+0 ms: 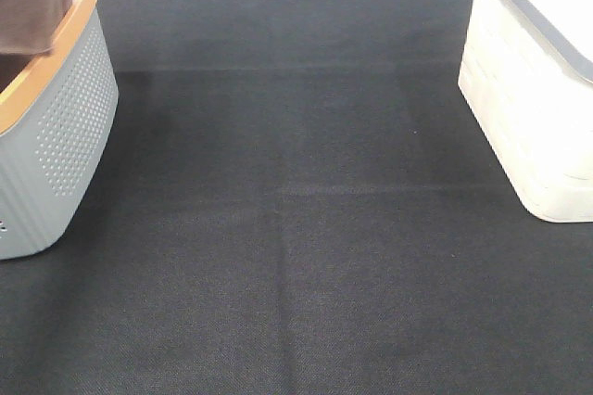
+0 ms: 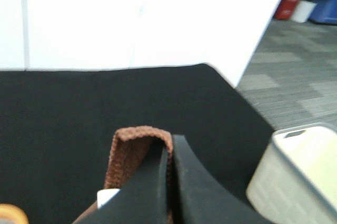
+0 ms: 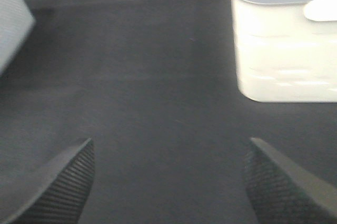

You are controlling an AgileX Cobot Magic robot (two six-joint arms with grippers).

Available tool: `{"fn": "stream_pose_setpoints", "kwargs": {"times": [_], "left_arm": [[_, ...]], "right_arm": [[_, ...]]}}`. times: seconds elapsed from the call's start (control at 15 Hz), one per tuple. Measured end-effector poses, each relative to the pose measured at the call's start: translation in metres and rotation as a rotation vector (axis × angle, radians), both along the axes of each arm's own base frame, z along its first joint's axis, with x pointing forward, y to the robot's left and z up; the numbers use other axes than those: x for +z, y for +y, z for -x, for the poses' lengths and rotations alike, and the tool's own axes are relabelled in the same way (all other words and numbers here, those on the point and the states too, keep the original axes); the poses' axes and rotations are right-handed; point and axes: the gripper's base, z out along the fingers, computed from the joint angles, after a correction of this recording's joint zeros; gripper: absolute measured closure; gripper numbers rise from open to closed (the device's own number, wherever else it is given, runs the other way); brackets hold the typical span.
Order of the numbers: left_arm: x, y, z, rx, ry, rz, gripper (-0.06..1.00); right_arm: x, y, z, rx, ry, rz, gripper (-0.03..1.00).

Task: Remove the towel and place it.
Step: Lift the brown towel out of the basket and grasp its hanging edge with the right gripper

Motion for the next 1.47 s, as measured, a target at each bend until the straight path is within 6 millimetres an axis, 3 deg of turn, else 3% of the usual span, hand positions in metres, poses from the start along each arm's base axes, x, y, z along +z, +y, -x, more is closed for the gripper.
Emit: {"fn": "stream_pose_setpoints", "kwargs": {"times": [0.2, 0.27, 0.33, 0.53, 0.8, 1.07, 1.27, 1.47], "left_arm": [[0.008, -0.045, 0.013, -0.110, -0.090, 0.016, 0.94], [0.008, -0.045, 0.013, -0.110, -0.090, 0.016, 0.94], [0.010, -0.057, 0.018, -0.139, -0.111, 0.025, 0.94], [0.009, -0.098, 0.033, -0.253, -0.134, 0.021, 0.94], [-0.005, -0.132, 0.037, -0.335, -0.106, 0.006, 0.94], [-0.014, -0.156, 0.041, -0.382, -0.107, 0.004, 0.94], [-0.020, -0.175, 0.045, -0.412, -0.113, 0.013, 0.94], [-0.023, -0.182, 0.046, -0.422, -0.114, 0.016, 0.94]], "right_arm": [[0.016, 0.014, -0.024, 0.106, -0.013, -0.184, 0.26], [0.016, 0.014, -0.024, 0.106, -0.013, -0.184, 0.26], [0.018, 0.018, -0.033, 0.144, -0.002, -0.210, 0.27], [0.020, 0.032, -0.074, 0.367, 0.084, -0.233, 0.28], [0.015, 0.041, -0.121, 0.567, 0.135, -0.100, 0.29], [0.034, 0.047, -0.157, 0.610, 0.059, -0.018, 0.32], [0.032, 0.065, -0.163, 0.676, -0.059, 0.224, 0.33], [0.038, 0.079, -0.166, 0.658, -0.208, 0.346, 0.33]]}}
